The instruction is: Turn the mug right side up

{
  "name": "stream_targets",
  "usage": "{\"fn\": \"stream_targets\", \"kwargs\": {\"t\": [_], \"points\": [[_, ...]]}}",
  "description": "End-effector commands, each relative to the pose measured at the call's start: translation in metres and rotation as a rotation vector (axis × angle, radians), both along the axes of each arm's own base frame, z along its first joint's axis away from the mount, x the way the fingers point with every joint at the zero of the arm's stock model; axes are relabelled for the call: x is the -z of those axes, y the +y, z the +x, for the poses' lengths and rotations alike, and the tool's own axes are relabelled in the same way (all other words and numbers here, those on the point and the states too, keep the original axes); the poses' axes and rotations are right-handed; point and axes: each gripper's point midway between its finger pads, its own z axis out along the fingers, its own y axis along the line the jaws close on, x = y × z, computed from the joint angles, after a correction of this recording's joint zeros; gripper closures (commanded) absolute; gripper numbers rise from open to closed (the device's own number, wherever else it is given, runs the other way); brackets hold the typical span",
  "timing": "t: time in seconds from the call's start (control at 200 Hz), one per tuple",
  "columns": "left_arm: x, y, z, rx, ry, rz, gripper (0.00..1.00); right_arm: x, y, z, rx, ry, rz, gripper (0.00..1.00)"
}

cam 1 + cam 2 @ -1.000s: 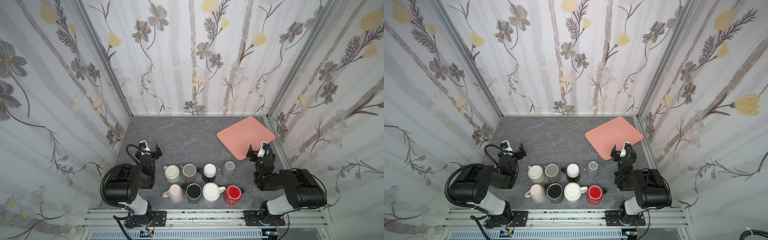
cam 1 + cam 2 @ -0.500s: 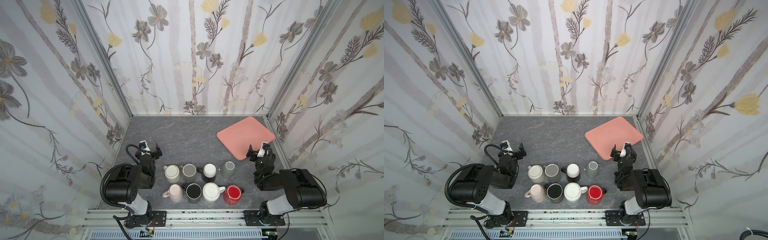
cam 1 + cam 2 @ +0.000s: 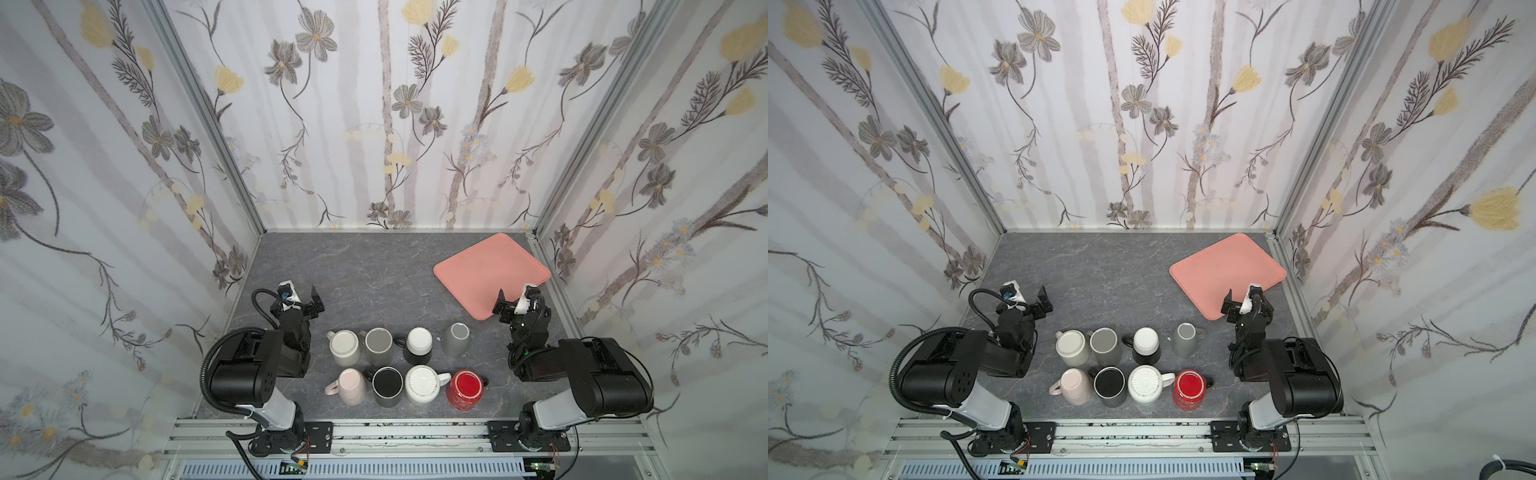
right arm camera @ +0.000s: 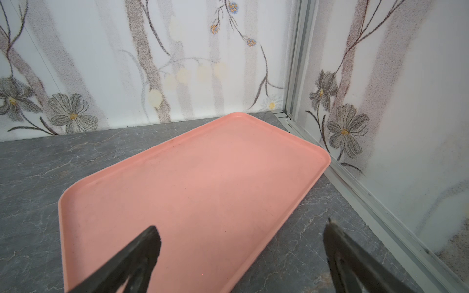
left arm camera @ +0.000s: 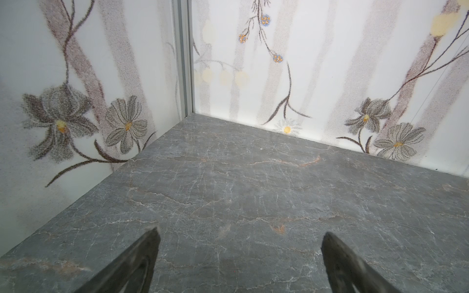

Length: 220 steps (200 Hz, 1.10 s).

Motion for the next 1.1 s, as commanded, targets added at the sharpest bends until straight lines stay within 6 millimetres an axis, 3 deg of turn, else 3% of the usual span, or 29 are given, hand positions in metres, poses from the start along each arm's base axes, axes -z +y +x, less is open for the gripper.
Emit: {"fn": "stream_targets", "kwargs": {"t": [0.0,0.21,0.46,0.594,0.709,0.829,0.894,0.984,1.094], "points": [[-0.007,0.001,0.0,-0.007,-0.033,-0.001,0.0,-0.01,0.001,0.001,-0.004,-0.041,-0.007,0.0],[-0.008,0.0,0.0,0.0,-0.034,-0.003,0.0,-0.01,0.001,0.001,-0.004,-0.041,-0.006,0.0],[-0.035,0.009,0.0,-0.05,-0.033,-0.017,0.0,-0.03,-0.012,-0.016,0.07,-0.09,0.014,0.0],[-0.062,0.014,-0.006,-0.084,-0.097,-0.043,0.0,-0.035,-0.011,-0.007,0.082,-0.018,0.032,0.0],[-0.094,0.031,-0.02,-0.183,-0.215,-0.122,0.0,-0.058,-0.016,-0.012,0.186,-0.046,0.014,0.0],[-0.117,0.048,-0.027,-0.292,-0.3,-0.273,0.0,-0.077,-0.041,-0.019,0.404,-0.097,0.103,0.0],[-0.122,0.054,-0.029,-0.323,-0.341,-0.379,0.0,-0.073,-0.054,-0.021,0.518,-0.11,0.242,0.0],[-0.122,0.055,-0.033,-0.317,-0.365,-0.486,0.0,-0.043,-0.063,-0.031,0.655,-0.034,0.46,0.0],[-0.124,0.048,-0.037,-0.26,-0.382,-0.527,0.0,-0.038,-0.036,-0.012,0.439,0.016,0.499,0.0]]}}
